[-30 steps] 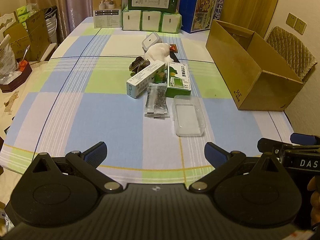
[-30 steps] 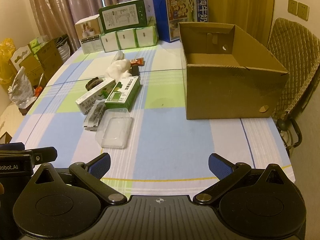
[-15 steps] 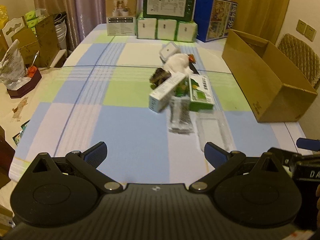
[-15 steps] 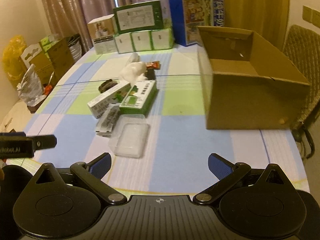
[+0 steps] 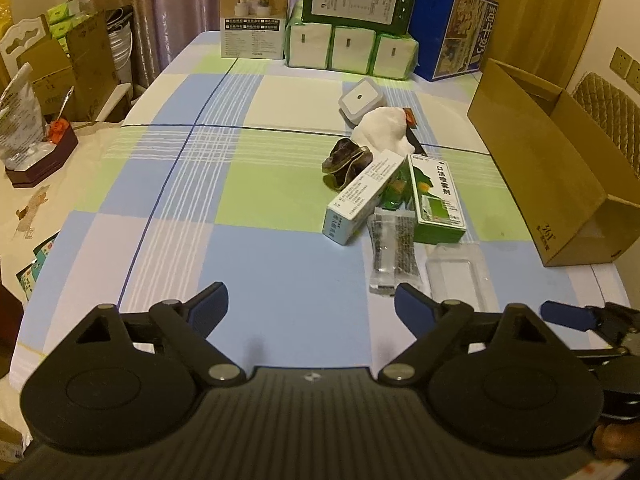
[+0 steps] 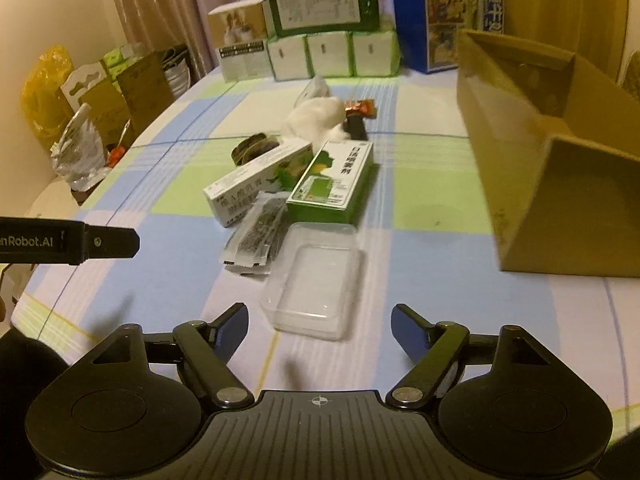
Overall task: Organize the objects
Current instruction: 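Reach right tool to clear plastic box while left tool reaches silver packet, then close right gripper on clear plastic box while left gripper grasps silver packet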
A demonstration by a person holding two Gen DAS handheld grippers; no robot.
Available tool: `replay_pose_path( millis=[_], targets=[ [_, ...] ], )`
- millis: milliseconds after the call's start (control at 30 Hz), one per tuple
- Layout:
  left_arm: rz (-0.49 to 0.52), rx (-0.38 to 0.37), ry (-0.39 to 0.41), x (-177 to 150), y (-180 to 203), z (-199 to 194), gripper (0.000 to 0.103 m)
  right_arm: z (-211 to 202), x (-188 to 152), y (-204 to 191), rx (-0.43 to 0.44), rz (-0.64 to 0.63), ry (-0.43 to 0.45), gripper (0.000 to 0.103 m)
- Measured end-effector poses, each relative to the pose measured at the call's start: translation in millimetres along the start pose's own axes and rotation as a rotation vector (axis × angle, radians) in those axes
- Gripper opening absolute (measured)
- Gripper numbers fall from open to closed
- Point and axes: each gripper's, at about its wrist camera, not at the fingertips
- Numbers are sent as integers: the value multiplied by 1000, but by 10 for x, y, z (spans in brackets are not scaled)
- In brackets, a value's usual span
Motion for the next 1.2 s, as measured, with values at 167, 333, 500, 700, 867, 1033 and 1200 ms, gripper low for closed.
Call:
replay_pose_path(
  millis=[167,333,500,700,867,1033,1200],
  targets=[
    [-2,-25,-14,46,-23,166,87,275,-6,-26,6,-1,-28,75],
    [3,-55,-32,74,-12,293,81,490,-21,-17,19,-3,-60,65],
    [21,-78,-53,85,55,410,75,490,21,83,-7,-2,-36,57],
    [49,-145,-85,71,286,622,65,389,76,361,-74,-6,-13,57],
    [94,-178,-100,2,503,873,53,373,51,565,-85,21,-19,57],
    [149,-176,-97,-44,657,1079,45,399,31,655,-76,36,-20,58],
    [181,-158,-87,-56,710,1194,37,456,58,662,-73,16,-8,61]
  ],
)
Point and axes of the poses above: each gripper's, at about its wrist camera, not at the fingertips, and z roughly the way its jaws point, y to its right, x to its top, and after that the axes turned 13 degrees about y, right-handed
